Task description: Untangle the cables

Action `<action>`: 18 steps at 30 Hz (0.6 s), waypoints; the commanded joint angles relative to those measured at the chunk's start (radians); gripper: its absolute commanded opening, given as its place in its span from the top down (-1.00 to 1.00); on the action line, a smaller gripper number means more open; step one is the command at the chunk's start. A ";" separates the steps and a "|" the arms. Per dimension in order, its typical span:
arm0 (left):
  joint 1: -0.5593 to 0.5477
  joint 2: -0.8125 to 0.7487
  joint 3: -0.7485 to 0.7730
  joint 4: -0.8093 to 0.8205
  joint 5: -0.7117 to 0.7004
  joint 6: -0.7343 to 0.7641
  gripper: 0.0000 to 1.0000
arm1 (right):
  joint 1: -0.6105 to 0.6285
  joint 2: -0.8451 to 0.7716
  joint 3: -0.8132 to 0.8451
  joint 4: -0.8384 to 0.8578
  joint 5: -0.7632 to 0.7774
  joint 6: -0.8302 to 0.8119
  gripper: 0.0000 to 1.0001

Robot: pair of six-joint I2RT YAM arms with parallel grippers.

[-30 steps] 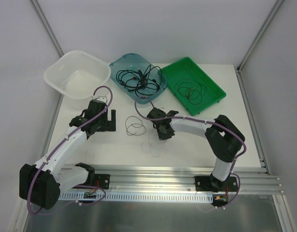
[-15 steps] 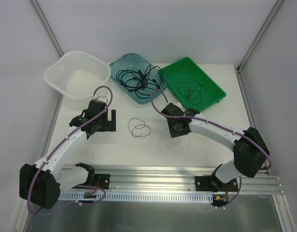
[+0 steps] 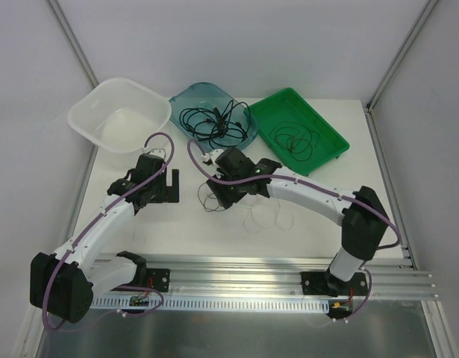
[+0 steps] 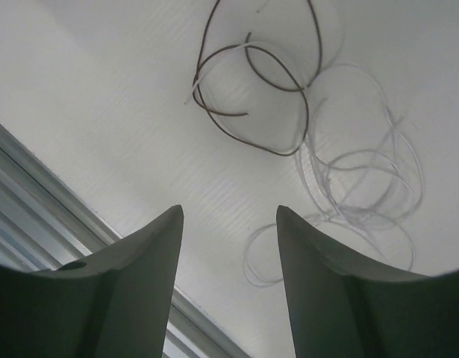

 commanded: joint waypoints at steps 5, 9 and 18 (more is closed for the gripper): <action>0.014 -0.008 0.000 0.011 -0.089 -0.020 -0.98 | 0.019 0.196 0.128 0.044 -0.169 -0.255 -0.14; 0.043 -0.005 -0.001 0.004 -0.106 -0.039 -0.98 | 0.018 0.285 0.176 0.044 -0.212 -0.301 -0.13; 0.164 0.008 0.005 -0.004 -0.060 -0.065 -0.98 | 0.021 0.426 0.249 0.052 -0.212 -0.339 -0.10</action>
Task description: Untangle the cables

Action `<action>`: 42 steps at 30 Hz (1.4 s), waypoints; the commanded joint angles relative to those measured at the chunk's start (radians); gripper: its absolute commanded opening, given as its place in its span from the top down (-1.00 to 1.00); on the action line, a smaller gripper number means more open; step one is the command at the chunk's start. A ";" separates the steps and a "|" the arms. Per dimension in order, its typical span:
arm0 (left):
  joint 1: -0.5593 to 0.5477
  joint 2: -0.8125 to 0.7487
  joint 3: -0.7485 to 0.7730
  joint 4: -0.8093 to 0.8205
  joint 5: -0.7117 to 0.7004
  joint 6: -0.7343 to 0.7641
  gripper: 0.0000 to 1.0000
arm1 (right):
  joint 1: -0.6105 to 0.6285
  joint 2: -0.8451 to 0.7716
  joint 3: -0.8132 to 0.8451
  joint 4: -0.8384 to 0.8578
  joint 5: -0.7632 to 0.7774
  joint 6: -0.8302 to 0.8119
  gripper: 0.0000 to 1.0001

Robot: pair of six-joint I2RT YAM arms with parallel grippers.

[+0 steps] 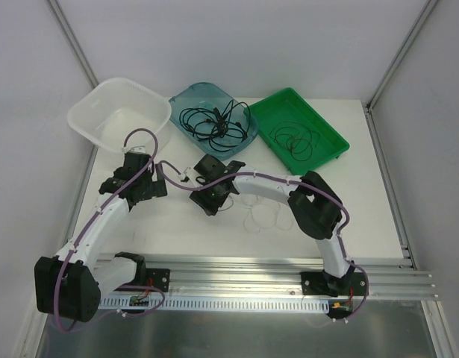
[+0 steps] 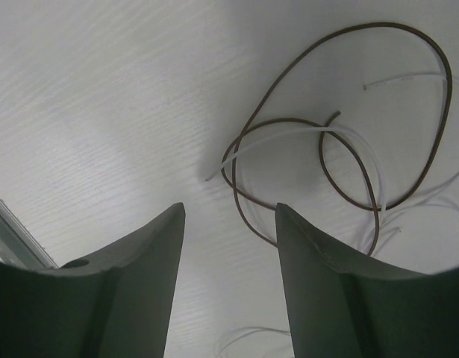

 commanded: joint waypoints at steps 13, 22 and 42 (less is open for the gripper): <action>0.058 0.001 0.006 -0.005 0.031 -0.024 -0.99 | 0.044 0.098 0.033 -0.013 0.069 -0.082 0.22; 0.066 -0.011 0.005 -0.003 0.030 -0.024 -0.98 | 0.110 0.076 -0.031 -0.042 0.155 -0.093 0.84; 0.066 -0.025 0.005 -0.001 0.097 -0.013 -0.98 | 0.104 -0.556 0.251 -0.352 0.033 -0.023 0.99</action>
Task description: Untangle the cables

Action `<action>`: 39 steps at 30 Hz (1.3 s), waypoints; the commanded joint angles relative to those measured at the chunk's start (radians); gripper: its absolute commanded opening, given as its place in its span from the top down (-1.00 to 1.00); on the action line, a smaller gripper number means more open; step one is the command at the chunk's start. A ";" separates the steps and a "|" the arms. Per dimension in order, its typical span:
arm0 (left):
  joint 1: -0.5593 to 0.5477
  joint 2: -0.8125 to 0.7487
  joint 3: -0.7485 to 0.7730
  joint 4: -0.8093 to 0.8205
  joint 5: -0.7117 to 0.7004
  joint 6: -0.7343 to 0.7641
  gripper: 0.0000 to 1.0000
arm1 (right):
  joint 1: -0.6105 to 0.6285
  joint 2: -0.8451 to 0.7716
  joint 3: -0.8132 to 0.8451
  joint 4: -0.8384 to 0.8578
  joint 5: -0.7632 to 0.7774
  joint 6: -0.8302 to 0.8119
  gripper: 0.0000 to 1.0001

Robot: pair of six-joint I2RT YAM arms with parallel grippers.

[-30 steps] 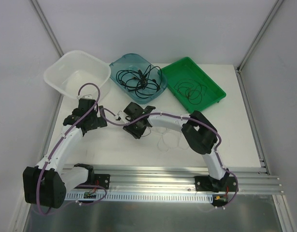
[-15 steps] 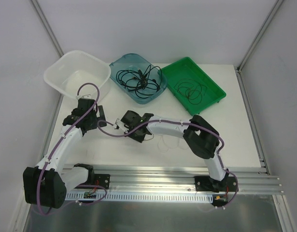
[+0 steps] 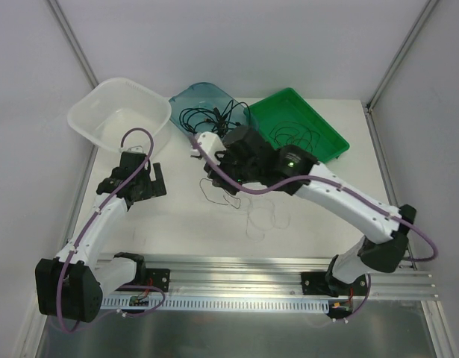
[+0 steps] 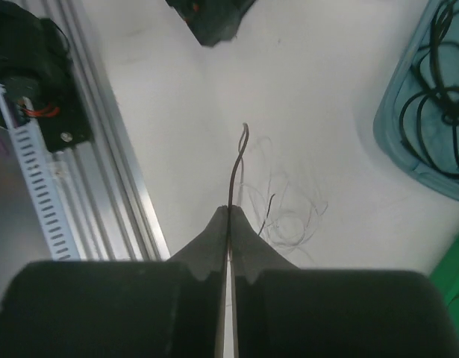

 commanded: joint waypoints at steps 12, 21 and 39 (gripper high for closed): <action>0.011 -0.021 0.003 0.005 0.058 0.004 -0.98 | -0.046 -0.331 0.068 0.283 -0.324 0.163 0.99; 0.011 -0.018 0.005 0.011 0.079 0.009 -0.98 | -0.086 -0.345 0.039 0.523 -0.073 0.171 0.99; -0.019 -0.093 -0.042 0.109 0.438 -0.053 -0.98 | -0.169 -0.270 -0.402 0.168 0.105 0.514 0.99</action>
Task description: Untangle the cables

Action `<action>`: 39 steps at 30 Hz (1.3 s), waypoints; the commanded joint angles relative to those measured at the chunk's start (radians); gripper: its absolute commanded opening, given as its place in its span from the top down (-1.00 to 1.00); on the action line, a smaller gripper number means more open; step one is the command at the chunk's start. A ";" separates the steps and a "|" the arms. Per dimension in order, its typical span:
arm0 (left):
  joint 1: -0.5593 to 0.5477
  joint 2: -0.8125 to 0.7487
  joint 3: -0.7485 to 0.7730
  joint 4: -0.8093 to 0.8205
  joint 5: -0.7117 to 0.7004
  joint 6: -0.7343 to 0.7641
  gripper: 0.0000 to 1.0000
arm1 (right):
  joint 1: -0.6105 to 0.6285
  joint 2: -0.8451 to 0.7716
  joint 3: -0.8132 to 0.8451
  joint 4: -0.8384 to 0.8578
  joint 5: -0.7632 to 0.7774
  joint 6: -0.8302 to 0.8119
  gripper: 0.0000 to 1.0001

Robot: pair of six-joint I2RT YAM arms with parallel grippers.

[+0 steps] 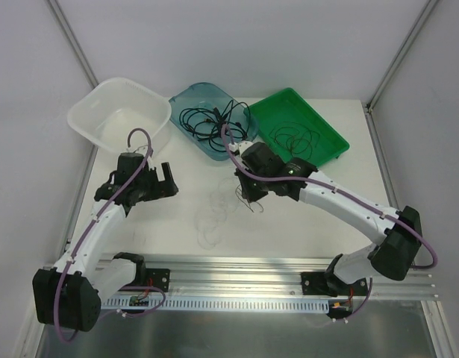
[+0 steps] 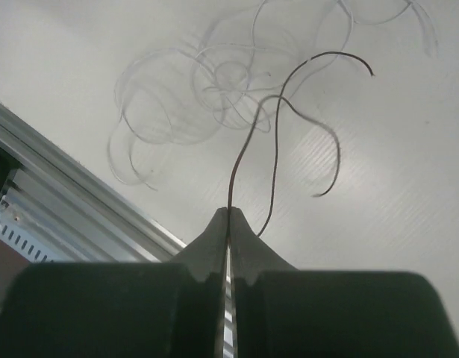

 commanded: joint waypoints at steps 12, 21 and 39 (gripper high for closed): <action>-0.489 -0.032 -0.147 0.471 0.059 -0.181 -0.98 | -0.027 -0.200 0.191 -0.130 -0.060 0.051 0.99; -0.628 0.310 -0.012 0.567 -0.057 -0.133 -0.98 | -0.027 -0.241 0.195 -0.108 -0.080 0.046 0.99; -0.714 0.651 0.049 0.624 -0.162 -0.384 1.00 | -0.049 -0.283 0.318 -0.160 -0.082 0.008 0.99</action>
